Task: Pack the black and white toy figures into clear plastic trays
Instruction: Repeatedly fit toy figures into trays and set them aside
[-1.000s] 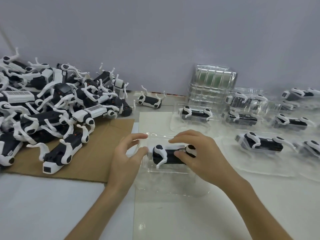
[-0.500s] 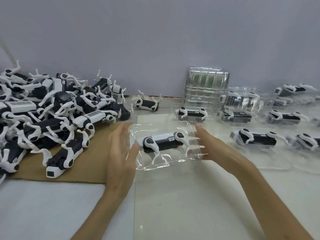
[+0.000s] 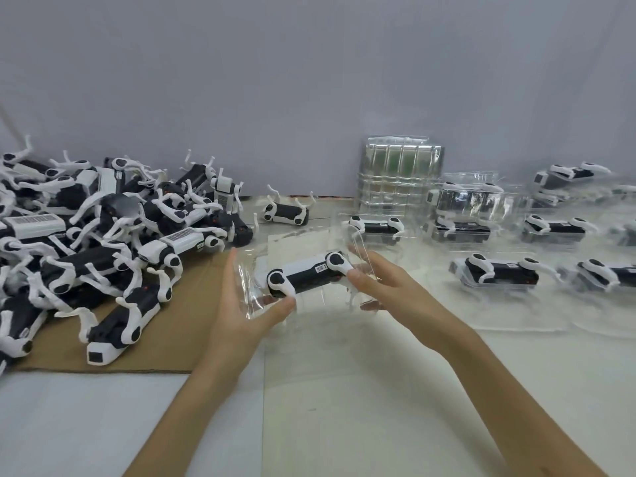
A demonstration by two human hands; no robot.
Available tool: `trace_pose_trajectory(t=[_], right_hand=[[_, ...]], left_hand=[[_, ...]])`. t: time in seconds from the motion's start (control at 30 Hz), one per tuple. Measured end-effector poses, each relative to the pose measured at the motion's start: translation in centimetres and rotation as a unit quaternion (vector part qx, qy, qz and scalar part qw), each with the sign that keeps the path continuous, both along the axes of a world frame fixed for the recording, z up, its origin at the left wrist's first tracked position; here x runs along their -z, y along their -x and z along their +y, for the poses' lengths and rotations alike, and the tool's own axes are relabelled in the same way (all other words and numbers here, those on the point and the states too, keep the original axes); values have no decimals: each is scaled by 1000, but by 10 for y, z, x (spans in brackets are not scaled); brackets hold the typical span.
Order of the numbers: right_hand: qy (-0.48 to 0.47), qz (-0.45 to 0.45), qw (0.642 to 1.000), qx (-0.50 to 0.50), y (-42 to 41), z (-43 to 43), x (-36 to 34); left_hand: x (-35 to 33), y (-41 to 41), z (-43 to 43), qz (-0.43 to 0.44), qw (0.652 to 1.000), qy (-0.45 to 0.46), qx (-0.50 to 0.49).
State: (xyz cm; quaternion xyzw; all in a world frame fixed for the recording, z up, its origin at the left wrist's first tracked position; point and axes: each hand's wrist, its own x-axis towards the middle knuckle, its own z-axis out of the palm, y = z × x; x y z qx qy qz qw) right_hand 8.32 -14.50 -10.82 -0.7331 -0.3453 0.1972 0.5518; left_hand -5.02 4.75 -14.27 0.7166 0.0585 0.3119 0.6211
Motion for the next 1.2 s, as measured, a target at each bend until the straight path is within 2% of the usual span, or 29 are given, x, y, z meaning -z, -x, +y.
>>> trace_pose_trajectory(t=[0.13, 0.3, 0.47, 0.63, 0.7, 0.87, 1.03, 1.17, 1.2], right_hand=[[-22, 3, 1000, 13, -1, 0, 0], [-29, -7, 999, 34, 0, 3, 0], [-43, 1, 998, 40, 4, 4, -2], [-80, 25, 995, 52, 0, 3, -2], [-89, 41, 993, 62, 0, 2, -1], [-93, -30, 985, 140, 2, -2, -1], [-16, -67, 986, 153, 3, 2, 2], [103, 22, 989, 106, 5, 6, 4], [136, 16, 984, 114, 4, 5, 6]], left_hand=[[-4, 1, -1, -15, 999, -45, -18], [1, 3, 3, 27, 996, -59, -59], [-3, 3, 0, 33, 996, -37, -74], [2, 0, -1, 52, 997, 41, -35], [3, 1, -1, 58, 997, 46, -33], [4, 0, -4, 51, 997, 0, -60], [5, -1, -8, 28, 997, 32, -64], [6, 1, -2, 57, 993, 100, -31], [6, 1, -1, 67, 991, 112, -35]])
